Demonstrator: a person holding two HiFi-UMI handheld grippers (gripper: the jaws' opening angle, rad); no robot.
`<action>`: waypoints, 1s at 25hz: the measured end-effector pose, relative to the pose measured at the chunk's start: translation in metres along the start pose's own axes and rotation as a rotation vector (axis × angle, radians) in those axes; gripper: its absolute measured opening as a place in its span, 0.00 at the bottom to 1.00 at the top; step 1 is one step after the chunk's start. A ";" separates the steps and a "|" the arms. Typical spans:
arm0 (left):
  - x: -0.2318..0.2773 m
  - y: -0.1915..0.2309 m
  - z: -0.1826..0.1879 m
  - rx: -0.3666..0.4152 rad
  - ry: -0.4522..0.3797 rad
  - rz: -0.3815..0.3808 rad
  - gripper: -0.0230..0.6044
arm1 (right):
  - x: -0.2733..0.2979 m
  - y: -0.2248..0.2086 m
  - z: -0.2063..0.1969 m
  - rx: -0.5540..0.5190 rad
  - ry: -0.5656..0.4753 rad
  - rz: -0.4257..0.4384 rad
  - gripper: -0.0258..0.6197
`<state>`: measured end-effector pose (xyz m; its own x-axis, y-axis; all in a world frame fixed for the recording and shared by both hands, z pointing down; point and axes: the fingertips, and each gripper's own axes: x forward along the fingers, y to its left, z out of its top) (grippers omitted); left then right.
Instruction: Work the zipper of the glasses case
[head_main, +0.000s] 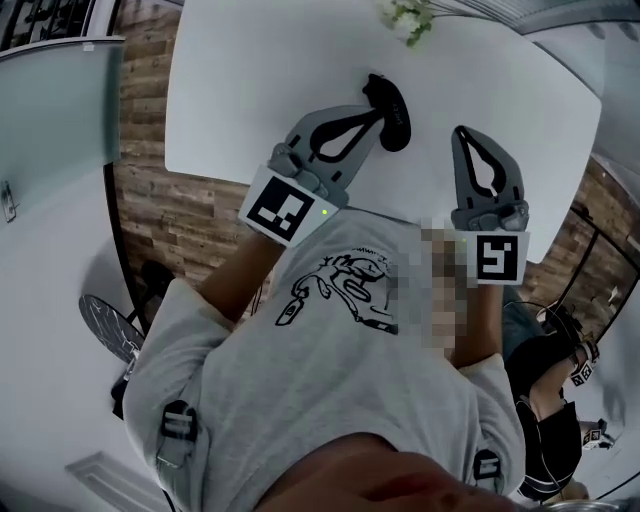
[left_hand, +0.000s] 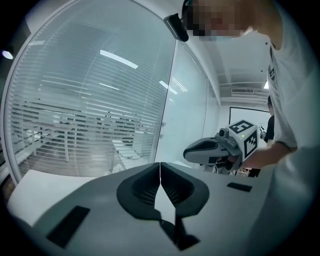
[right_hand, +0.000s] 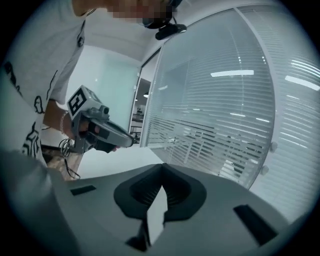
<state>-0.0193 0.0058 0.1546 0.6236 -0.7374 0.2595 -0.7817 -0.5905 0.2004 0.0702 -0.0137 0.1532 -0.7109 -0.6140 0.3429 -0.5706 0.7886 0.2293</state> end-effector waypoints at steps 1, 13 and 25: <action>0.004 0.000 -0.007 -0.002 0.013 -0.001 0.07 | 0.004 0.002 -0.009 -0.033 0.024 0.026 0.05; 0.072 0.056 -0.120 -0.038 0.174 0.003 0.07 | 0.114 0.017 -0.127 -0.450 0.143 0.407 0.11; 0.104 0.062 -0.188 -0.064 0.327 -0.012 0.07 | 0.176 0.037 -0.209 -0.766 0.263 0.690 0.18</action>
<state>-0.0043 -0.0456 0.3716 0.6057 -0.5803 0.5444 -0.7798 -0.5688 0.2613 0.0095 -0.0855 0.4127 -0.6180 -0.0717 0.7829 0.3983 0.8300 0.3904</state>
